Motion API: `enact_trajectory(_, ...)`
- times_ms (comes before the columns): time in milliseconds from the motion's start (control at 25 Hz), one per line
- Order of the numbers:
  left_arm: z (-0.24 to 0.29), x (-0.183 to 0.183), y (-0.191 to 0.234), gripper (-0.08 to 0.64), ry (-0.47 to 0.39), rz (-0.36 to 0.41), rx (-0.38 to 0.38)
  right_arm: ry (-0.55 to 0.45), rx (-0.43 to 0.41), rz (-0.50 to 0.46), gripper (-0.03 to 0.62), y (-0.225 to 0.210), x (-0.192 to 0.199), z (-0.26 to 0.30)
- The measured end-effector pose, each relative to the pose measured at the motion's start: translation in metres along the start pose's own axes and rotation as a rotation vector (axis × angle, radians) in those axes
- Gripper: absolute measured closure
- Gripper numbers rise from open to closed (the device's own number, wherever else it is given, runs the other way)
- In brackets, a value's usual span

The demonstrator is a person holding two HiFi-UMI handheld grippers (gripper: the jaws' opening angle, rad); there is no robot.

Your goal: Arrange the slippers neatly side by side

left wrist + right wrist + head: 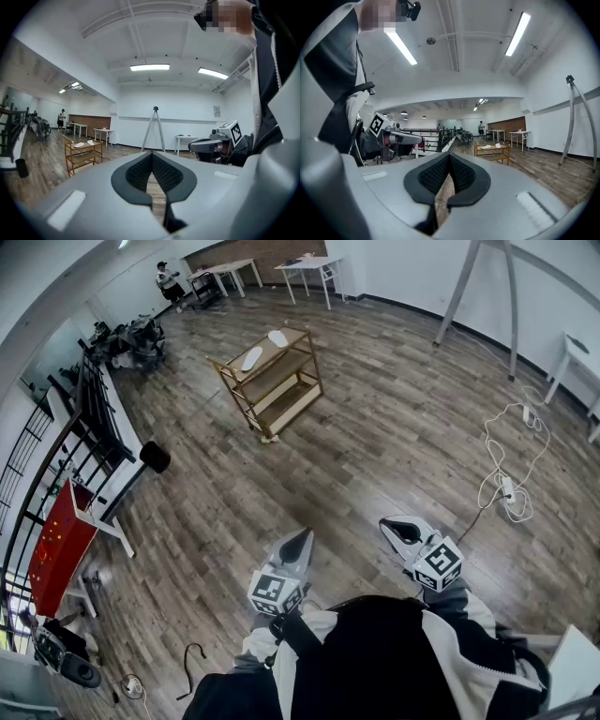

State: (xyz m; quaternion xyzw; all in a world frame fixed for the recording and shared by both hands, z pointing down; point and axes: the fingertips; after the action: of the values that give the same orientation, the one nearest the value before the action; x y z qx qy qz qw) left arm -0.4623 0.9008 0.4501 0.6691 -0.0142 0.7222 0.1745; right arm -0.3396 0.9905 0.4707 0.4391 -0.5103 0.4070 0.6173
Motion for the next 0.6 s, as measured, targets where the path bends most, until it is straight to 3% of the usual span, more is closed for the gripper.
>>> enact_trajectory(320,0.011,-0.003,-0.007,0.546,-0.01,0.019,0.027,-0.007,-0.004,0.01,0.59,-0.008,-0.001,-0.003)
enact_trajectory(480,0.013,-0.012,-0.013,0.546,-0.011,-0.022,0.019,-0.03,-0.003,-0.002,0.588,-0.006,-0.007,-0.002)
enact_trajectory(600,0.014,-0.002,-0.01,0.546,0.007,0.012,0.028,-0.051,0.0,0.002,0.588,-0.007,-0.009,0.0)
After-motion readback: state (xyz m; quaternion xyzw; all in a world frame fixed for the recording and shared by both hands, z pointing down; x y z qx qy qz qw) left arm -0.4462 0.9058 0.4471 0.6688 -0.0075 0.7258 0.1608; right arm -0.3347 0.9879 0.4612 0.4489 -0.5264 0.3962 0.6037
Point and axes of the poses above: the fingertips, and each gripper's own axes: z forward along the fingers, y to its left, x out of its underside, and after that the axes turned 9 degrees about -z, right-handed
